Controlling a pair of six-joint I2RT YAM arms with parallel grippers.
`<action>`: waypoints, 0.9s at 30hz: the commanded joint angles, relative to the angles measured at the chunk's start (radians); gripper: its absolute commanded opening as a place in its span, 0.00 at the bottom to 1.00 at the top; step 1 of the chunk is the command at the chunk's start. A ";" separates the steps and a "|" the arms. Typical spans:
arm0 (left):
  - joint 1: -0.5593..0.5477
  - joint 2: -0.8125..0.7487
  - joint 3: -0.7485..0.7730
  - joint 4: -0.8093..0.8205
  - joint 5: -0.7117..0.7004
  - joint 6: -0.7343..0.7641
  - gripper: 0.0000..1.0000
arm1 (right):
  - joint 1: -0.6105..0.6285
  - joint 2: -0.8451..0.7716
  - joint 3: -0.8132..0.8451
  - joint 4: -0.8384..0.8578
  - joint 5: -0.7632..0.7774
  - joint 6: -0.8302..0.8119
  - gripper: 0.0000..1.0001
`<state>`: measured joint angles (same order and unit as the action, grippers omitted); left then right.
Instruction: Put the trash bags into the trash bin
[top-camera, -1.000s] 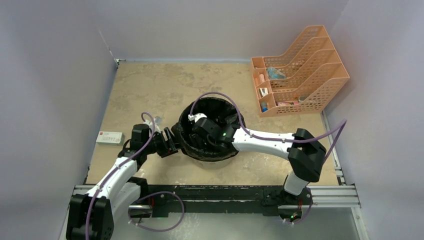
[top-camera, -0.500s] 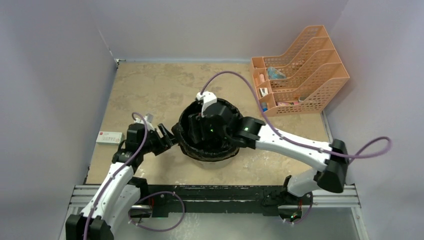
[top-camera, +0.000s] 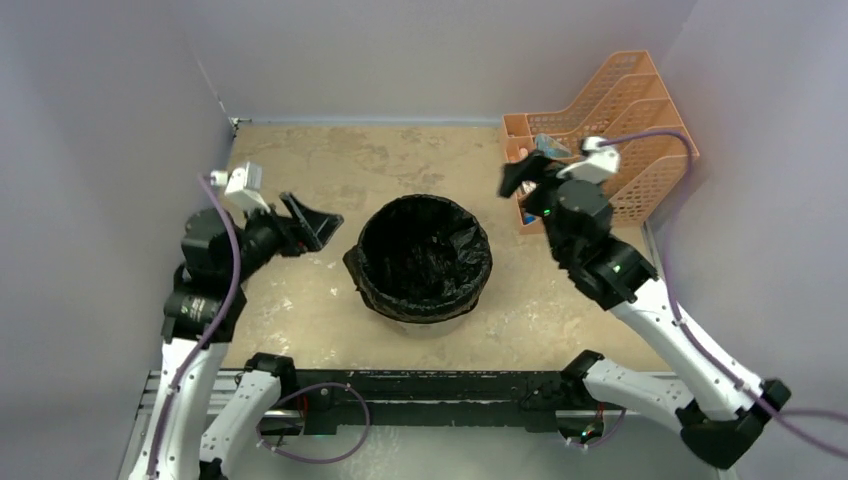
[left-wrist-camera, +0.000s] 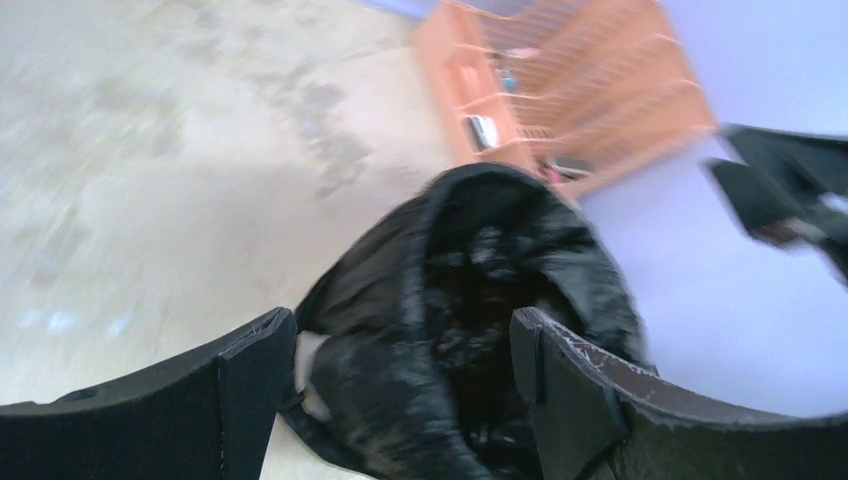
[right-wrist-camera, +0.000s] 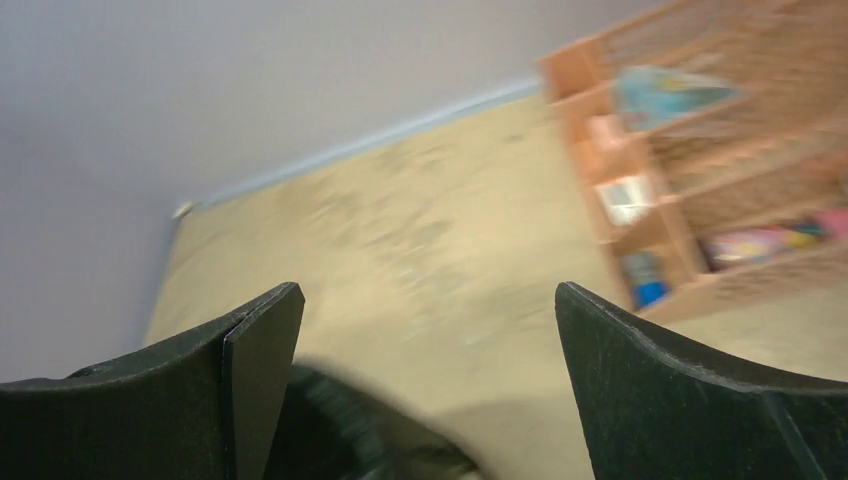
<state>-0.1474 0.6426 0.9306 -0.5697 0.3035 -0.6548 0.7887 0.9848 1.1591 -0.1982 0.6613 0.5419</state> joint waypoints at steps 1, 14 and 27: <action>-0.006 0.195 0.219 0.087 0.381 0.174 0.79 | -0.267 -0.068 -0.156 0.016 -0.151 0.113 0.99; -0.704 0.654 0.426 -0.005 -0.111 0.345 0.78 | -0.354 -0.123 -0.640 0.192 -0.560 0.405 0.99; -0.750 0.838 0.355 0.053 -0.090 0.371 0.67 | -0.355 -0.060 -0.709 0.287 -0.637 0.436 0.99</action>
<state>-0.8917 1.4162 1.2972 -0.5575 0.2085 -0.3134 0.4374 0.8906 0.4496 0.0242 0.0582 0.9615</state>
